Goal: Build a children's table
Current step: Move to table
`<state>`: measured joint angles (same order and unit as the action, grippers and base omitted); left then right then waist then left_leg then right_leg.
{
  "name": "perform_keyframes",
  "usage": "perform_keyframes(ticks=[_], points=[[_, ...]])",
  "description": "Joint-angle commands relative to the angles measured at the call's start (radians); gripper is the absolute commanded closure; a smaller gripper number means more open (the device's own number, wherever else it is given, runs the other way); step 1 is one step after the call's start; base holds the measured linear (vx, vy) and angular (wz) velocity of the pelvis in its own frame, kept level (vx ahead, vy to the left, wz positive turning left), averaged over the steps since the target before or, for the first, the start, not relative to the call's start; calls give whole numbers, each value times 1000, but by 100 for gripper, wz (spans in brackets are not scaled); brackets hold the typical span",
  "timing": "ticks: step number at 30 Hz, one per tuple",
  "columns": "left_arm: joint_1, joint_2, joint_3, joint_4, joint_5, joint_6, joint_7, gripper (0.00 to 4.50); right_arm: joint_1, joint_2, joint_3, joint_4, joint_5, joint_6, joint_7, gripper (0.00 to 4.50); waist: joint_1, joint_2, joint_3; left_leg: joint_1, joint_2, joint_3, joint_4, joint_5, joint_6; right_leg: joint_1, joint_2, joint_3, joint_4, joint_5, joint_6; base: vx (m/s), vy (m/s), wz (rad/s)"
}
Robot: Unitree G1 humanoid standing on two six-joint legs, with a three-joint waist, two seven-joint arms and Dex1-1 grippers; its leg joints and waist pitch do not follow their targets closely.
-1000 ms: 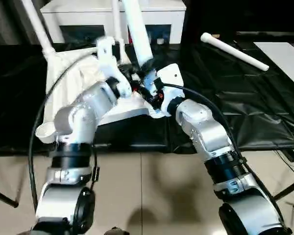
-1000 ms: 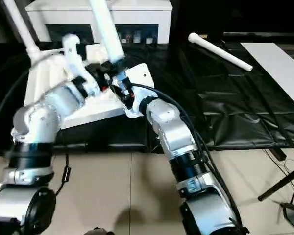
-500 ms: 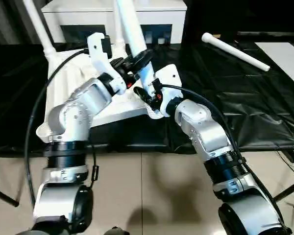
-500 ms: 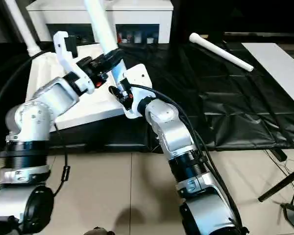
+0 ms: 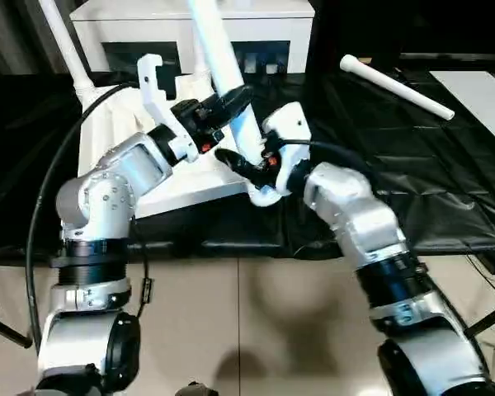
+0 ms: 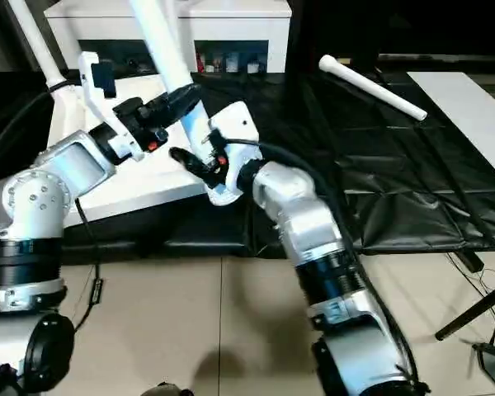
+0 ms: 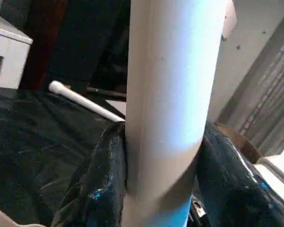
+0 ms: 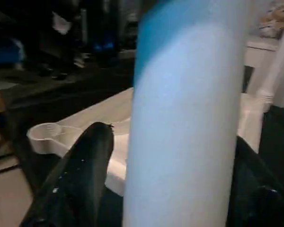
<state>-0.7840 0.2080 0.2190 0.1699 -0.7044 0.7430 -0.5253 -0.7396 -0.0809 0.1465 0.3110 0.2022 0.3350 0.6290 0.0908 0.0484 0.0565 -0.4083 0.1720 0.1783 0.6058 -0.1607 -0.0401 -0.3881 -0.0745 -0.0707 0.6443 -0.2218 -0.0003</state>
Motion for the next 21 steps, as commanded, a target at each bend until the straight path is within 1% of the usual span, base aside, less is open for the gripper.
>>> perform_keyframes(ticks=[1, 2, 3, 4, 5, 7, 8, 9, 10, 13, 14, 15, 16, 18, 20, 21], points=[[-27, 1, -11, -6, -24, 4, -31, 264, 1, 5, 3, -30, 27, 30, 31, 118, 2, -2, -74, 32, 55, -26, -72, -194, 1, 44, -75, 54, -73, -36, -220, 0, 0, 0], [-28, 4, -13, -6, -26, 6, -42, 264, 1, 3, -4, -37, 42, 45, 43, 110, 2, 0, -74, 31, 54, -26, -72, -192, 0, 44, -74, 54, -73, -32, -223, 0, 0, 0], [-31, 21, -27, -3, -21, 13, -82, 264, 0, -13, -11, -54, 69, 80, 82, 104, 2, -1, -74, 32, 54, -25, -71, -189, 5, 45, -74, 54, -73, -23, -226, 0, 0, 0], [-33, 31, -35, -1, -17, 17, -101, 264, -1, -24, -12, -61, 80, 96, 101, 98, 3, -1, -76, 30, 53, -26, -70, -180, 9, 46, -74, 53, -71, -16, -227, 0, 0, 0], [-33, 50, -52, -2, -14, 20, -141, 264, -3, -51, -6, -73, 100, 137, 145, 92, 3, 0, -76, 32, 53, -25, -70, -178, 11, 45, -73, 52, -71, -15, -227, 0, 0, 0], [-35, 77, -72, -3, -13, 25, -192, 264, -5, -93, 6, -89, 124, 196, 208, 92, 6, -1, -75, 32, 53, -25, -69, -174, 16, 46, -72, 52, -72, -14, -228, 0, 0, 0], [-38, 102, -89, -6, -19, 37, -243, 264, -6, -123, 9, -100, 144, 242, 250, 92, 7, -2, -75, 33, 53, -25, -69, -173, 17, 47, -71, 52, -72, -16, -228, 0, 0, 0], [-38, 112, -95, -9, -21, 42, -261, 264, -6, -132, 8, -102, 152, 256, 261, 92, 9, 0, -75, 33, 54, -25, -69, -172, 17, 47, -72, 52, -70, -23, -229, 0, 0, 0], [-37, 126, -105, -14, -24, 50, -289, 264, -8, -140, 4, -104, 163, 272, 273, 92, 9, 0, -74, 33, 54, -24, -70, -180, 8, 44, -73, 52, -72, -34, -232, 0, 0, 0], [-28, 166, -135, -44, -41, 72, -380, 264, -21, -158, -22, -102, 218, 348, 308, 92, 10, 0, -73, 34, 55, -24, -71, -197, -2, 44, -76, 52, -73, -66, -240, 0, 0, 0], [-25, 177, -142, -53, -49, 80, -409, 264, -24, -164, -30, -104, 236, 374, 321, 92, 11, 2, -74, 35, 55, -24, -70, -195, -3, 44, -77, 52, -71, -62, -244, 0, 0, 0], [-24, 180, -142, -61, -59, 87, -422, 264, -26, -170, -30, -104, 242, 383, 332, 92, 13, 4, -74, 35, 55, -24, -70, -194, -6, 43, -75, 52, -71, -58, -248, 0, 0, 0], [-24, 181, -140, -65, -65, 91, -425, 264, -26, -173, -29, -104, 243, 385, 338, 92, 12, 3, -75, 34, 56, -23, -70, -195, -8, 43, -74, 52, -69, -46, -251, 0, 0, 0], [-28, 188, -143, -58, -67, 90, -446, 264, -29, -187, -22, -103, 247, 406, 354, 130, 13, 1, -74, 33, 55, -23, -70, -198, -11, 43, -75, 52, -70, -52, -249, 0, 0, 0], [-33, 192, -145, -47, -62, 86, -461, 264, -31, -196, -18, -102, 250, 425, 362, 133, 14, 1, -73, 35, 54, -23, -71, -202, -15, 43, -75, 52, -72, -66, -246, 0, 0, 0], [-34, 193, -146, -45, -61, 85, -462, 264, -31, -197, -17, -101, 250, 427, 362, 144, 14, 0, -73, 35, 55, -23, -71, -204, -17, 43, -76, 53, -72, -73, -242, 0, 0, 0]])
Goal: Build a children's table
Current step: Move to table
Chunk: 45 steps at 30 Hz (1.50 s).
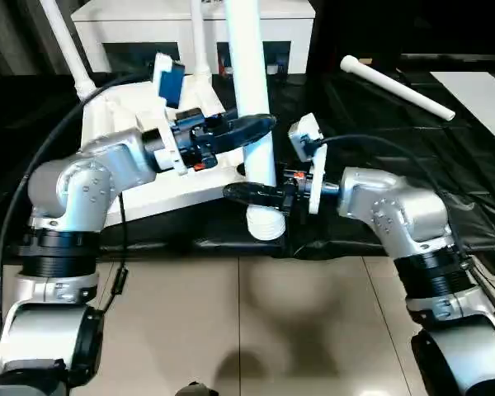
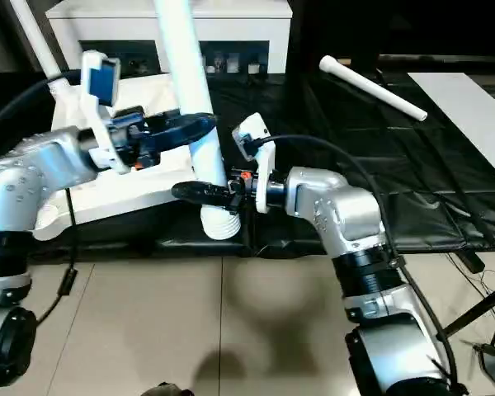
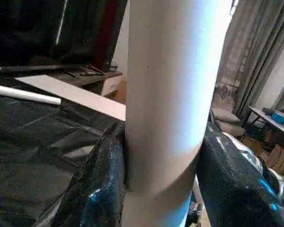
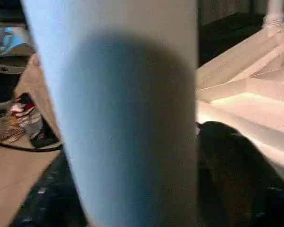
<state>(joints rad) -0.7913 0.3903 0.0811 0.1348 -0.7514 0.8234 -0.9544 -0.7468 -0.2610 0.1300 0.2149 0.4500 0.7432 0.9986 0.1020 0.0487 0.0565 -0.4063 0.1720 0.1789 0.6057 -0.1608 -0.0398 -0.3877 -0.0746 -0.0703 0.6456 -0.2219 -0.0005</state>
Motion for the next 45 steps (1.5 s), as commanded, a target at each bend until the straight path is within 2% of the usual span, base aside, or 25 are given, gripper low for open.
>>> perform_keyframes(ticks=[1, 11, 14, 20, 21, 22, 23, 24, 27, 28, 34, 38, 44, 45], points=[[-29, 13, -12, -4, -8, 0, -41, 264, -21, -22, 7, -7, 4, 33, -6, 144, 3, 0, -74, 33, 55, -24, -71, -205, -19, 43, -76, 52, -73, -76, -241, 0, 0, 0], [-25, 16, -17, -6, -1, -3, -52, 264, -17, -13, 15, -17, -1, 46, -15, 233, 12, -3, -75, 32, 54, -22, -69, -181, -19, 41, -76, 52, -71, -60, -236, 0, 0, 0], [-22, 16, -18, -9, -1, -3, -52, 265, -17, -11, 15, -17, 0, 44, -21, 245, 12, -5, -75, 33, 56, -23, -70, -185, -23, 41, -77, 53, -72, -73, -233, 0, 0, 0], [-17, 21, -22, -14, 14, -21, -48, 265, -17, 3, 8, -11, 0, 29, -40, 252, 12, -4, -76, 32, 55, -23, -69, -179, -24, 41, -77, 53, -72, -69, -229, 0, 0, 0], [-20, 20, -26, -4, 39, -35, -23, 265, -18, 7, 3, -8, 0, 25, -48, 252, 12, -2, -76, 32, 56, -24, -69, -177, -24, 41, -77, 52, -71, -65, -229, 0, 0, 0], [-22, 20, -30, 3, 57, -45, -4, 230, -19, 10, 0, -6, -1, 22, -53, 252, 11, -3, -76, 32, 55, -23, -70, -177, -24, 41, -76, 53, -71, -61, -228, 0, 0, 0], [-22, 20, -30, 3, 57, -45, -4, 230, -19, 10, 0, -6, -1, 22, -53, 252, 11, -3, -76, 32, 55, -24, -69, -177, -24, 41, -77, 53, -71, -60, -228, 0, 0, 0], [-35, 5, -2, 30, 41, -13, 43, 196, -18, 16, -6, -4, -4, 16, -69, 253, 10, 0, -76, 33, 55, -22, -69, -178, -28, 40, -76, 52, -70, -55, -229, 0, 0, 0], [-39, 0, 12, 32, 25, 0, 52, 187, -15, 18, -8, -4, -9, 10, -80, 255, 13, -1, -77, 33, 54, -24, -69, -187, -35, 42, -77, 52, -71, -66, -228, 0, 0, 0], [-38, 1, 13, 29, 23, 1, 49, 163, -15, 18, -8, -3, -12, 7, -83, 259, 12, -2, -77, 32, 54, -24, -69, -179, -33, 43, -77, 52, -71, -57, -227, 0, 0, 0], [-38, -20, 9, 11, 33, -43, 45, 129, -14, 16, 2, -2, -15, 1, -80, 261, 13, -3, -79, 31, 54, -23, -66, -159, -19, 44, -76, 51, -68, -22, -234, 0, 0, 0], [-39, -47, -3, -2, 9, -15, 47, 127, -13, 19, 13, -2, -16, -1, -84, 261, 14, -3, -76, 33, 55, -22, -67, -177, -20, 43, -78, 52, -72, -59, -235, 0, 0, 0], [-46, -75, -40, 45, 78, -48, 100, 127, -10, 25, 20, -11, -19, 4, -81, 262, 14, -4, -78, 30, 55, -24, -67, -165, -16, 46, -78, 52, -71, -46, -226, 0, 0, 0], [-51, -81, -33, 60, 79, -46, 114, 153, -9, 25, 22, -13, -19, 4, -80, 262, 14, -5, -78, 29, 54, -24, -65, -157, -12, 46, -78, 52, -71, -36, -227, 0, 0, 0]])
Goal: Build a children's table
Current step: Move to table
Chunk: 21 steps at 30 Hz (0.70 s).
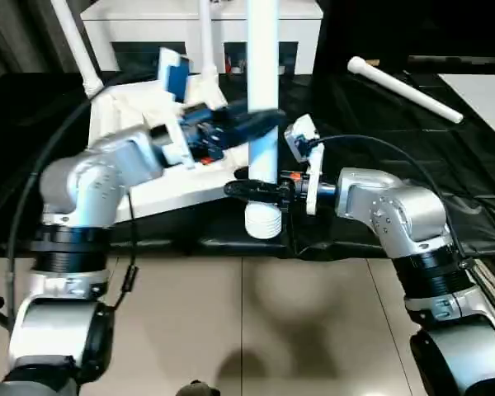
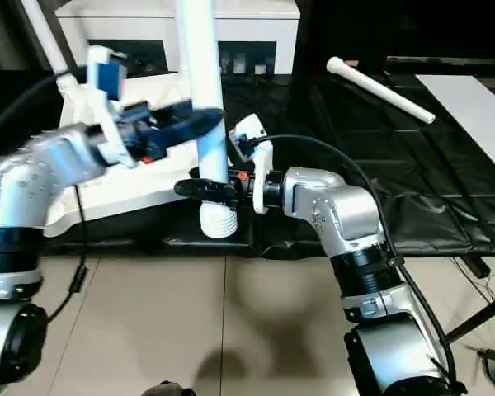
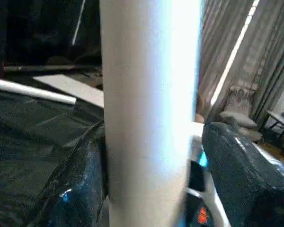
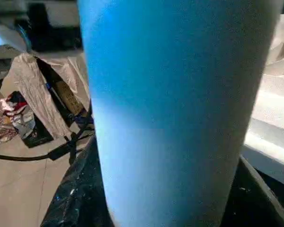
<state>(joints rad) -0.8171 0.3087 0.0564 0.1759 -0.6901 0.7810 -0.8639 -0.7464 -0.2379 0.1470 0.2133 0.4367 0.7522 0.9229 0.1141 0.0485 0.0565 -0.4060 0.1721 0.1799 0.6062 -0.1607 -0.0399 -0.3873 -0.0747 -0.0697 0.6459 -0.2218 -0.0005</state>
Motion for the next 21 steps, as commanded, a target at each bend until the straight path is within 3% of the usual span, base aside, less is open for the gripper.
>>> perform_keyframes(ticks=[1, 12, 18, 19, 21], points=[[-25, 0, -8, 19, 18, -4, 23, 153, -9, 2, 5, -11, -6, -5, -4, 262, 2, -2, -79, 29, 54, -25, -65, -155, -13, 45, -77, 51, -71, -30, -229, 0, 0, 0], [-51, -6, 56, 46, -15, 11, 56, 245, -6, -3, 11, -15, -5, -2, 1, 262, 3, -7, -78, 30, 54, -24, -65, -161, -7, 46, -78, 50, -71, -37, -241, 0, 0, 0], [-48, 2, 53, 34, -27, 28, 27, 266, -6, -9, 26, -16, -24, -33, 10, 262, 3, -7, -78, 30, 54, -24, -65, -155, -8, 45, -78, 51, -71, -42, -232, 0, 0, 0], [-47, 6, 49, 32, -25, 28, 22, 266, -8, -8, 22, -14, -21, -30, 10, 228, 3, -8, -78, 30, 54, -24, -65, -154, -6, 45, -78, 51, -71, -41, -232, 0, 0, 0], [-44, 14, 40, 27, -23, 27, 9, 266, -13, -14, 16, -17, -8, -16, 22, 207, 3, -6, -78, 30, 54, -24, -64, -150, -4, 44, -77, 51, -71, -35, -234, 0, 0, 0]])
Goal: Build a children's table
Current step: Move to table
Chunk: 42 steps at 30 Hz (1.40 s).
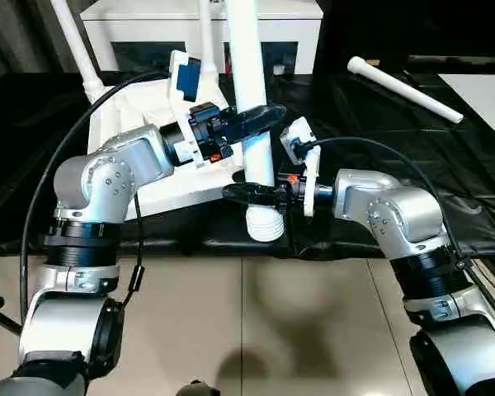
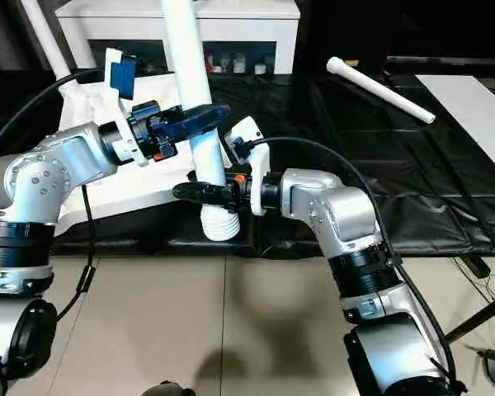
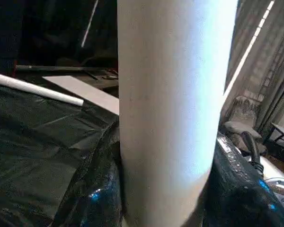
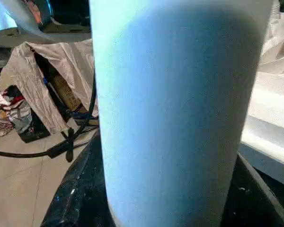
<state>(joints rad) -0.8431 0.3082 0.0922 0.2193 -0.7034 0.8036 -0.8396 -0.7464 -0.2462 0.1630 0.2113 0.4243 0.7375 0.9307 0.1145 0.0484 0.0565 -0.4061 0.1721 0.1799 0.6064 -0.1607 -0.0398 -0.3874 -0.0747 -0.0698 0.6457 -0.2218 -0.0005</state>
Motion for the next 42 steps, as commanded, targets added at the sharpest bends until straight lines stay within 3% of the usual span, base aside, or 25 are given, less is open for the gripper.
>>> perform_keyframes(ticks=[1, 3, 4, 11, 18, 25, 28, 29, 39, 40, 42], points=[[-18, 15, 4, -16, -9, 4, -15, 266, -13, -5, 0, -15, 4, -1, 14, 189, 3, -6, -79, 30, 54, -24, -64, -149, -2, 45, -78, 51, -70, -30, -235, 0, 0, 0], [-13, 26, -14, -28, 2, -5, -38, 266, -17, -20, 1, -25, 16, 17, 36, 185, 3, -5, -78, 31, 54, -24, -65, -157, -2, 45, -77, 50, -71, -38, -234, 0, 0, 0], [-11, 29, -21, -32, 9, -11, -43, 266, -18, -24, -1, -27, 20, 21, 41, 161, 3, -5, -78, 31, 54, -24, -65, -158, -3, 45, -77, 51, -71, -41, -233, 0, 0, 0], [-1, 40, -39, -56, 17, -15, -70, 266, -25, -66, 5, -42, 40, 42, 101, 100, 4, -6, -78, 29, 55, -24, -64, -155, 1, 46, -78, 50, -70, -34, -240, 0, 0, 0], [3, 42, -45, -73, 8, -11, -90, 266, -27, -51, -7, -17, 40, 52, 80, 92, 4, -6, -79, 29, 54, -24, -62, -146, 5, 45, -78, 50, -69, -35, -248, 0, 0, 0], [7, 46, -54, -79, 11, -11, -112, 266, -40, -27, -26, 7, 57, 60, 59, 163, 3, -5, -78, 32, 55, -24, -64, -163, -3, 43, -76, 50, -70, -48, -246, 0, 0, 0], [11, 49, -61, -85, 16, -12, -121, 266, -39, -25, -28, 4, 59, 64, 59, 173, 4, -4, -79, 31, 56, -24, -64, -157, -3, 43, -77, 50, -68, -38, -244, 0, 0, 0], [12, 50, -61, -84, 18, -14, -121, 266, -38, -25, -28, 3, 60, 65, 58, 203, 3, -5, -79, 31, 55, -24, -65, -155, -3, 43, -76, 50, -68, -35, -244, 0, 0, 0], [8, 59, -60, -67, 41, -30, -108, 266, -37, -26, -30, 1, 66, 74, 55, 255, 4, -5, -78, 30, 55, -24, -65, -157, -8, 44, -77, 50, -69, -42, -239, 0, 0, 0], [0, 60, -53, -46, 41, -6, -87, 231, -35, -25, -32, -1, 67, 75, 53, 255, 4, -5, -79, 30, 55, -24, -64, -156, -8, 44, -77, 51, -69, -38, -240, 0, 0, 0], [2, 69, -53, -51, 31, 13, -99, 210, -33, -25, -33, -4, 68, 74, 48, 257, 4, -5, -79, 31, 55, -24, -64, -154, -9, 44, -78, 50, -68, -36, -241, 0, 0, 0]])
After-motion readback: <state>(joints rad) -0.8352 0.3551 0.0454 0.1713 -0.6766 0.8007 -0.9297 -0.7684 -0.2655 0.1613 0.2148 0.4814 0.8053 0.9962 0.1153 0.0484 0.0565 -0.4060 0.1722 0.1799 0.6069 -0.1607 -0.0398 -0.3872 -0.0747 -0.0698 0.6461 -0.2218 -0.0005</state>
